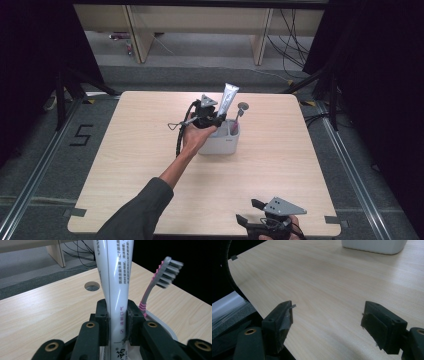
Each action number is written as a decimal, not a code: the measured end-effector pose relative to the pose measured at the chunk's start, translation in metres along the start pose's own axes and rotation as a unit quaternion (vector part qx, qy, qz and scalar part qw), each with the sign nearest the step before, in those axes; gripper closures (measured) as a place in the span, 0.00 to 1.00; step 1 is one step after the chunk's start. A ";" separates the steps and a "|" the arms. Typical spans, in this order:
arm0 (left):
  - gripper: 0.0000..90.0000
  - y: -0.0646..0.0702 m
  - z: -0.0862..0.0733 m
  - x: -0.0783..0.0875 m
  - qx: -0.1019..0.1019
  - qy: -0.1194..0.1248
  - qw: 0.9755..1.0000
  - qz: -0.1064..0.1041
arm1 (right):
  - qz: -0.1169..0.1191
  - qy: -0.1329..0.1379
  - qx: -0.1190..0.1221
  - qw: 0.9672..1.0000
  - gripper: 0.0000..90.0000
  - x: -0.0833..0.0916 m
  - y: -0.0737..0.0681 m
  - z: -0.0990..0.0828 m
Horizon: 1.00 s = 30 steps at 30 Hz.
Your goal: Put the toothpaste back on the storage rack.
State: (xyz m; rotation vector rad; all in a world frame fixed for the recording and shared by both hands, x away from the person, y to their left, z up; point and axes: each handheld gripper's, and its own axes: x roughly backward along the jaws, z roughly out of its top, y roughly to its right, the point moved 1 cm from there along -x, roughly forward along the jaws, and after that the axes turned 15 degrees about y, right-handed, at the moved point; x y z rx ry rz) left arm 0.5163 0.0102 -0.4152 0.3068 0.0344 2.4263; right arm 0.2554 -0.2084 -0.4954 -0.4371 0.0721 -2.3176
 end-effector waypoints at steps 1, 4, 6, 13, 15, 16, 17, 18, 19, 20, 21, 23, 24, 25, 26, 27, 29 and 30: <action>0.83 0.000 0.000 0.000 -0.001 -0.001 1.000 0.001 | 0.000 0.000 0.000 1.000 0.28 0.000 0.000 0.000; 0.83 -0.001 -0.002 0.002 -0.016 -0.012 1.000 -0.002 | 0.001 -0.001 -0.002 1.000 0.28 0.000 0.000 0.000; 0.83 -0.001 -0.004 0.002 -0.015 -0.010 1.000 -0.001 | 0.001 -0.003 -0.004 1.000 0.28 0.000 0.000 0.000; 0.83 0.000 -0.008 0.002 -0.023 -0.026 0.999 -0.006 | -0.005 -0.004 -0.010 1.000 0.28 0.000 -0.002 0.000; 0.82 0.002 -0.008 0.002 -0.022 -0.025 0.999 -0.010 | -0.002 -0.002 -0.003 1.000 0.28 0.000 -0.001 0.000; 0.82 0.002 -0.008 0.002 -0.024 -0.030 0.999 -0.013 | -0.003 -0.008 -0.021 1.000 0.28 0.001 -0.003 0.000; 0.81 0.003 -0.009 0.002 -0.028 -0.034 0.999 -0.014 | 0.000 -0.007 -0.015 1.000 0.28 0.000 -0.002 0.000; 0.81 0.003 -0.009 0.002 -0.030 -0.037 0.999 -0.014 | 0.003 -0.006 -0.010 1.000 0.28 0.000 -0.001 0.000; 0.81 0.003 -0.010 0.003 -0.031 -0.040 0.999 -0.014 | 0.000 -0.002 -0.002 1.000 0.28 0.000 0.000 0.000; 0.81 0.003 -0.010 0.003 -0.031 -0.038 0.999 -0.015 | -0.007 -0.001 -0.011 1.000 0.28 0.000 -0.002 -0.001; 0.81 0.002 -0.011 0.003 -0.030 -0.040 0.999 -0.016 | -0.006 0.000 -0.010 1.000 0.28 0.000 -0.002 -0.001; 0.81 0.002 -0.012 0.005 -0.030 -0.046 0.998 -0.019 | -0.007 -0.001 -0.009 1.000 0.28 0.000 -0.002 -0.001; 0.81 0.003 -0.013 0.005 -0.030 -0.049 0.998 -0.020 | -0.005 0.003 -0.010 1.000 0.28 -0.001 -0.002 -0.001; 0.81 0.003 -0.013 0.006 -0.035 -0.052 0.998 -0.022 | -0.005 0.006 -0.010 1.000 0.28 -0.002 -0.002 -0.002; 0.81 0.003 -0.014 0.006 -0.039 -0.056 0.998 -0.019 | -0.004 0.005 -0.012 1.000 0.28 -0.001 -0.002 -0.001; 0.81 0.003 -0.014 0.006 -0.037 -0.056 0.998 -0.020 | -0.004 0.006 -0.013 1.000 0.28 -0.002 -0.002 -0.001; 0.81 0.002 -0.015 0.007 -0.038 -0.058 0.997 -0.019 | -0.004 0.005 -0.011 1.000 0.28 -0.002 -0.002 -0.002; 0.81 0.002 -0.015 0.007 -0.041 -0.061 0.997 -0.017 | -0.004 0.004 -0.011 1.000 0.28 -0.002 -0.002 -0.002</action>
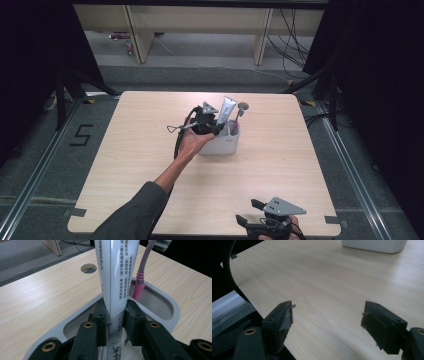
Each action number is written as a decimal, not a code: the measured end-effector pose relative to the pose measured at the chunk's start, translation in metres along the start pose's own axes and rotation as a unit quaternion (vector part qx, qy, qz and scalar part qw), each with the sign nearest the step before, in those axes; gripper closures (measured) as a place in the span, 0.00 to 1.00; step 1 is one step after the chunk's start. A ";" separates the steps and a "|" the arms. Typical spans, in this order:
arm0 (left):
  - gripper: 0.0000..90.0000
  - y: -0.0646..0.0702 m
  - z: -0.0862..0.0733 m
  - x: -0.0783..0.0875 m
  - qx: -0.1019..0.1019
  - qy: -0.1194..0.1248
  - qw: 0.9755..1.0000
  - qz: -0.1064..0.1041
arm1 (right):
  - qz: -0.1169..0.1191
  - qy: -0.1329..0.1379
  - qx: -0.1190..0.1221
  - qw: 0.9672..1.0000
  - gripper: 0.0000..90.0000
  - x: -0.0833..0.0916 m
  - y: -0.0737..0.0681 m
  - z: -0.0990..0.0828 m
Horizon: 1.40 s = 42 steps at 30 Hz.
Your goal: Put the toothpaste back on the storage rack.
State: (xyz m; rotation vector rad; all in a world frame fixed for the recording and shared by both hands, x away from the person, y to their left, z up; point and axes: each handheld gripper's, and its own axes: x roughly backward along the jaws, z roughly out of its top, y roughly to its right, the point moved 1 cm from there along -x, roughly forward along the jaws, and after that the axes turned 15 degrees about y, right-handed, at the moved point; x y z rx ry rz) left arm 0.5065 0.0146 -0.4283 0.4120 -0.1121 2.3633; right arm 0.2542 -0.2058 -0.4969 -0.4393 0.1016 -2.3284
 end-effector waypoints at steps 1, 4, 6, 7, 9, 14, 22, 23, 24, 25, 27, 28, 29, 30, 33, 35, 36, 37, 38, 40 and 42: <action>0.80 0.000 0.000 0.000 -0.002 -0.001 1.000 0.001 | 0.002 -0.004 -0.005 1.000 0.28 0.000 0.000 0.000; 0.80 -0.001 -0.002 0.002 -0.004 -0.004 1.000 0.001 | 0.002 -0.006 -0.007 1.000 0.28 0.000 -0.001 0.000; 0.78 -0.002 -0.002 0.002 -0.005 -0.008 1.000 -0.002 | 0.003 -0.007 -0.006 1.000 0.28 0.000 -0.001 0.000; 0.76 -0.001 -0.003 0.003 -0.006 -0.013 1.000 -0.003 | 0.003 -0.007 -0.005 1.000 0.28 0.000 -0.001 0.000; 0.74 -0.002 -0.002 0.006 0.001 0.000 1.000 -0.003 | 0.004 -0.006 -0.005 1.000 0.28 0.000 -0.001 0.000; 0.69 -0.002 0.010 0.019 0.010 0.023 1.000 0.000 | 0.003 -0.010 0.014 1.000 0.28 0.000 0.002 0.000; 0.64 -0.006 0.013 0.034 0.021 0.024 0.999 -0.004 | 0.001 -0.009 0.015 1.000 0.28 0.000 0.001 0.001; 0.63 -0.006 0.014 0.036 0.024 0.024 0.999 -0.008 | 0.001 -0.010 0.012 1.000 0.28 0.000 0.001 0.001; 0.62 -0.006 0.014 0.038 0.025 0.025 0.999 -0.007 | -0.002 -0.014 0.000 1.000 0.28 0.001 0.000 0.000; 0.62 -0.006 0.014 0.039 0.032 0.028 0.999 -0.009 | -0.002 -0.014 0.001 1.000 0.28 0.001 0.000 0.000; 0.60 -0.005 0.014 0.044 0.026 0.024 0.999 -0.012 | -0.003 -0.013 0.002 1.000 0.28 0.001 0.000 0.001; 0.59 -0.004 0.014 0.045 0.030 0.029 0.999 -0.015 | -0.002 -0.010 0.002 1.000 0.28 0.000 0.000 0.000; 0.58 -0.005 0.014 0.048 0.023 0.022 0.999 -0.015 | -0.002 -0.012 -0.001 1.000 0.28 0.001 0.000 0.000; 0.57 -0.004 0.014 0.050 0.022 0.021 0.999 -0.015 | -0.002 -0.012 0.000 1.000 0.28 0.001 0.000 0.000; 0.53 -0.005 0.013 0.055 0.024 0.018 0.999 -0.013 | -0.003 -0.013 0.002 1.000 0.28 0.001 0.000 0.001; 0.50 -0.006 0.012 0.058 0.029 0.021 0.999 -0.012 | -0.003 -0.014 0.001 1.000 0.28 0.001 0.000 0.000; 0.50 -0.007 0.010 0.061 0.031 0.022 0.999 -0.013 | -0.004 -0.014 0.001 1.000 0.28 0.001 0.000 0.000; 0.49 -0.008 0.009 0.061 0.037 0.025 0.999 -0.014 | -0.003 -0.011 -0.001 1.000 0.28 0.001 0.000 0.000; 0.48 -0.009 0.007 0.063 0.039 0.023 0.999 -0.008 | -0.004 -0.013 -0.009 1.000 0.28 0.001 -0.001 0.000; 0.47 -0.011 0.005 0.066 0.035 0.018 0.999 -0.009 | 0.001 -0.006 0.003 1.000 0.28 -0.001 0.002 0.000; 0.47 -0.013 0.004 0.069 0.034 0.019 0.999 -0.008 | -0.010 -0.015 -0.001 1.000 0.28 0.001 0.001 0.000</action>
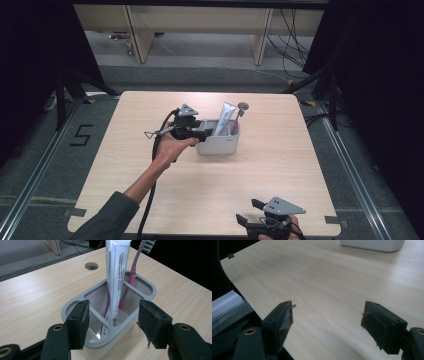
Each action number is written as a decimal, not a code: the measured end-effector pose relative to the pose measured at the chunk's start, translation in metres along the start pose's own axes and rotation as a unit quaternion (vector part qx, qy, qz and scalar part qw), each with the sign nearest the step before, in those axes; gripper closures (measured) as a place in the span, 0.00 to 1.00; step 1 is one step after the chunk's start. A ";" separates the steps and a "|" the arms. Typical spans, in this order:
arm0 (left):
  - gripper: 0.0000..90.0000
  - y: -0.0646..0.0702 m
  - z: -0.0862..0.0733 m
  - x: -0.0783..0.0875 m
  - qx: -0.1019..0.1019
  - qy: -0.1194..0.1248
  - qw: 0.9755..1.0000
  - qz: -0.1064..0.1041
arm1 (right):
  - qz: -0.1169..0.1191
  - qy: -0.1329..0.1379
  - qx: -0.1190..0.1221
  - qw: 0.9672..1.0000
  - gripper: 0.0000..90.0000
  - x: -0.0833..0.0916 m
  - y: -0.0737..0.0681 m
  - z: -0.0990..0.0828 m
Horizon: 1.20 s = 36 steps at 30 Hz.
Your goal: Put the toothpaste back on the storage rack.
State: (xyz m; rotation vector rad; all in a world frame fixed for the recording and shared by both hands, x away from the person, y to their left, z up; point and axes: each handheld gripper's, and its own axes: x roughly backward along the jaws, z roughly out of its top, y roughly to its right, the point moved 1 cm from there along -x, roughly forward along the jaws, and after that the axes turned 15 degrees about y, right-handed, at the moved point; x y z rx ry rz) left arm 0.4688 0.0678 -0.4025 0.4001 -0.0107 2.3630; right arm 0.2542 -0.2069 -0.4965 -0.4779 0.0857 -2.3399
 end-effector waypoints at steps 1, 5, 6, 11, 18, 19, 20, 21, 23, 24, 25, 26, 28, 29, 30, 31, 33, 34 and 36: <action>0.46 0.000 0.000 0.002 0.001 0.002 1.000 0.002 | -0.001 0.001 0.005 1.000 0.28 -0.001 0.000 0.000; 0.44 -0.001 0.000 0.006 -0.001 0.003 1.000 0.002 | 0.002 0.003 -0.003 1.000 0.28 -0.001 0.000 0.000; 0.44 -0.002 -0.001 0.007 -0.001 0.004 1.000 0.000 | 0.002 0.003 -0.001 1.000 0.28 -0.001 0.000 -0.001; 0.42 -0.001 -0.002 0.013 0.013 0.013 1.000 -0.001 | 0.006 0.009 -0.006 1.000 0.28 -0.002 0.000 -0.001; 0.39 0.005 -0.004 0.021 0.018 0.017 1.000 -0.013 | 0.006 0.007 -0.008 1.000 0.28 -0.001 0.000 -0.001; 0.38 0.005 -0.004 0.022 0.022 0.022 0.999 -0.013 | 0.006 0.007 -0.008 1.000 0.28 -0.001 0.000 -0.001; 0.37 0.005 -0.003 0.024 0.030 0.025 0.999 -0.017 | 0.006 0.007 -0.008 1.000 0.28 -0.001 0.000 -0.001; 0.35 0.005 -0.003 0.025 0.033 0.025 0.999 -0.018 | 0.006 0.009 -0.005 1.000 0.28 -0.002 0.000 -0.001; 0.33 0.005 -0.004 0.028 0.036 0.030 0.999 -0.018 | 0.006 0.008 -0.007 1.000 0.28 -0.001 0.000 -0.001; 0.32 0.005 -0.004 0.030 0.038 0.034 0.999 -0.017 | 0.006 0.007 -0.009 1.000 0.28 -0.001 0.000 -0.001; 0.32 0.004 -0.004 0.031 0.039 0.030 0.999 -0.020 | 0.006 0.007 -0.008 1.000 0.28 -0.001 0.000 -0.001; 0.31 0.004 -0.006 0.032 0.040 0.034 0.998 -0.025 | 0.006 0.008 -0.006 1.000 0.28 -0.001 0.000 -0.001; 0.29 0.003 -0.007 0.036 0.041 0.033 0.998 -0.021 | 0.006 0.007 -0.008 1.000 0.28 -0.001 0.000 -0.001; 0.29 0.003 -0.008 0.038 0.041 0.033 0.998 -0.020 | 0.006 0.007 -0.008 1.000 0.28 -0.001 0.000 -0.001; 0.28 0.002 -0.009 0.039 0.044 0.036 0.998 -0.021 | 0.006 0.006 -0.009 1.000 0.28 -0.001 0.000 -0.001; 0.27 0.002 -0.010 0.041 0.044 0.036 0.998 -0.022 | 0.005 0.007 -0.009 1.000 0.28 -0.001 0.000 -0.001; 0.26 0.002 -0.013 0.043 0.047 0.038 0.998 -0.027 | 0.006 0.006 -0.008 1.000 0.28 -0.002 0.000 -0.001; 0.25 0.002 -0.014 0.045 0.047 0.035 0.998 -0.026 | -0.001 0.001 -0.003 1.000 0.28 0.000 0.000 0.000; 0.25 0.002 -0.017 0.049 0.051 0.040 0.997 -0.033 | 0.003 0.004 -0.007 1.000 0.28 -0.001 -0.001 -0.001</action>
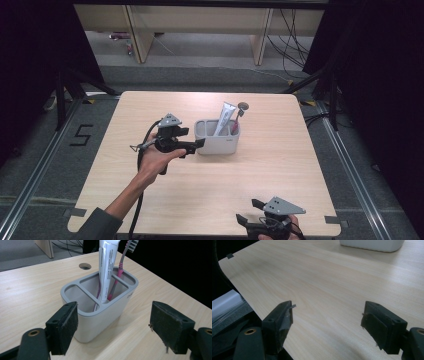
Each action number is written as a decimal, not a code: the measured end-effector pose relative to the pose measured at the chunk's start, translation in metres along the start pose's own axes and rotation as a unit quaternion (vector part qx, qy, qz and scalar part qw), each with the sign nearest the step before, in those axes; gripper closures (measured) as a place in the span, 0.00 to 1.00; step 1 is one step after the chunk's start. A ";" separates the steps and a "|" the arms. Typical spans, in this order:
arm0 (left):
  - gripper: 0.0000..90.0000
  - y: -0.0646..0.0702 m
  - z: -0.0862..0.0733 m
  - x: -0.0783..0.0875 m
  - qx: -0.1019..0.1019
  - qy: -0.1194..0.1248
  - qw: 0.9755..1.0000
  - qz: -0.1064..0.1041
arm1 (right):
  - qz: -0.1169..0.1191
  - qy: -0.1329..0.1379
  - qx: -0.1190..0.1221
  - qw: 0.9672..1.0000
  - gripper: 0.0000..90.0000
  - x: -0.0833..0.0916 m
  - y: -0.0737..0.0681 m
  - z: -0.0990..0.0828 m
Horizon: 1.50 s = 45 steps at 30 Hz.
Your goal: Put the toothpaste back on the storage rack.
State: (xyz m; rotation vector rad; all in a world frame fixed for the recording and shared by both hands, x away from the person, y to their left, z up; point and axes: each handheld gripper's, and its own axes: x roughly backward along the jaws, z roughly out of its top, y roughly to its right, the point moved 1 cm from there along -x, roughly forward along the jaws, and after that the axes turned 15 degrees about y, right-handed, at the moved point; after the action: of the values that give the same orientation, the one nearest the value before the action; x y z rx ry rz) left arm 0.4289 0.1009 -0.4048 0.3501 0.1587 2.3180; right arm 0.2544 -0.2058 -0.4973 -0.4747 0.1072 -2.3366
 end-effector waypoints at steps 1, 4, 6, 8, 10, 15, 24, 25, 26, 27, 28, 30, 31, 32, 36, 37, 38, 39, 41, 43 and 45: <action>0.25 0.000 -0.001 0.002 0.001 0.001 1.000 -0.001 | 0.002 0.004 0.002 1.000 0.28 -0.001 0.000 0.000; 0.24 0.000 -0.005 0.008 -0.002 -0.001 1.000 -0.003 | -0.003 -0.004 0.001 1.000 0.28 0.001 0.000 0.000; 0.24 -0.001 -0.008 0.011 -0.003 -0.001 1.000 -0.004 | -0.003 -0.009 0.003 1.000 0.28 0.001 0.000 0.001; 0.24 -0.002 -0.010 0.013 -0.002 -0.001 1.000 -0.001 | 0.002 0.001 0.018 1.000 0.28 -0.001 0.002 0.000; 0.24 -0.003 -0.012 0.016 0.001 -0.002 1.000 -0.001 | -0.001 -0.003 0.014 1.000 0.28 0.000 0.001 0.000; 0.24 -0.003 -0.016 0.023 -0.002 0.000 1.000 -0.004 | -0.001 -0.003 0.005 1.000 0.28 -0.001 0.001 -0.001; 0.24 0.001 -0.032 0.030 -0.005 0.006 1.000 -0.019 | -0.002 -0.008 -0.009 1.000 0.28 0.000 -0.001 -0.001; 0.23 0.002 -0.034 0.031 -0.004 0.007 1.000 -0.019 | -0.002 -0.007 -0.004 1.000 0.28 0.000 0.000 -0.001; 0.23 0.003 -0.035 0.033 -0.007 0.006 1.000 -0.015 | -0.002 -0.008 -0.007 1.000 0.28 0.000 0.000 -0.001; 0.23 0.003 -0.036 0.034 -0.007 0.007 1.000 -0.015 | -0.002 -0.007 0.003 1.000 0.28 0.000 0.001 0.000; 0.21 0.003 -0.038 0.036 -0.008 0.010 1.000 -0.012 | 0.001 -0.005 0.006 1.000 0.28 0.000 0.002 0.000; 0.17 0.004 -0.041 0.039 -0.013 0.004 1.000 -0.009 | -0.003 0.001 0.016 1.000 0.28 -0.001 0.003 0.000; 0.18 0.004 -0.043 0.040 -0.015 0.001 1.000 -0.011 | -0.005 -0.003 0.004 1.000 0.28 0.000 0.001 0.000; 0.18 0.003 -0.045 0.041 -0.018 -0.001 1.000 -0.013 | 0.001 -0.001 0.010 1.000 0.28 -0.001 0.002 0.000; 0.18 0.003 -0.050 0.046 -0.019 -0.008 1.000 -0.012 | 0.001 -0.001 0.011 1.000 0.28 -0.001 0.002 0.000; 0.17 0.003 -0.052 0.046 -0.020 -0.008 1.000 -0.012 | 0.001 0.000 0.015 1.000 0.28 -0.001 0.003 0.000; 0.17 0.003 -0.052 0.048 -0.024 -0.014 1.000 -0.010 | 0.001 -0.001 0.012 1.000 0.28 -0.001 0.002 0.000; 0.17 0.003 -0.053 0.048 -0.024 -0.010 1.000 -0.014 | 0.001 -0.002 0.010 1.000 0.28 -0.001 0.002 0.000; 0.17 0.005 -0.054 0.051 -0.028 -0.013 0.999 -0.012 | -0.006 -0.001 0.008 1.000 0.28 -0.001 0.002 0.000; 0.17 0.005 -0.054 0.054 -0.031 -0.013 0.999 -0.020 | -0.002 -0.002 0.016 1.000 0.28 -0.001 0.002 0.000; 0.17 0.007 -0.053 0.058 -0.032 -0.013 0.999 -0.016 | 0.003 -0.002 0.011 1.000 0.28 -0.002 0.002 0.000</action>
State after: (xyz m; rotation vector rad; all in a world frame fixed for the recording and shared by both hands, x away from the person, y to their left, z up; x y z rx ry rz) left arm 0.3696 0.1372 -0.4426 0.3430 0.0765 2.2796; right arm 0.2569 -0.2064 -0.4985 -0.4676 0.0796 -2.3291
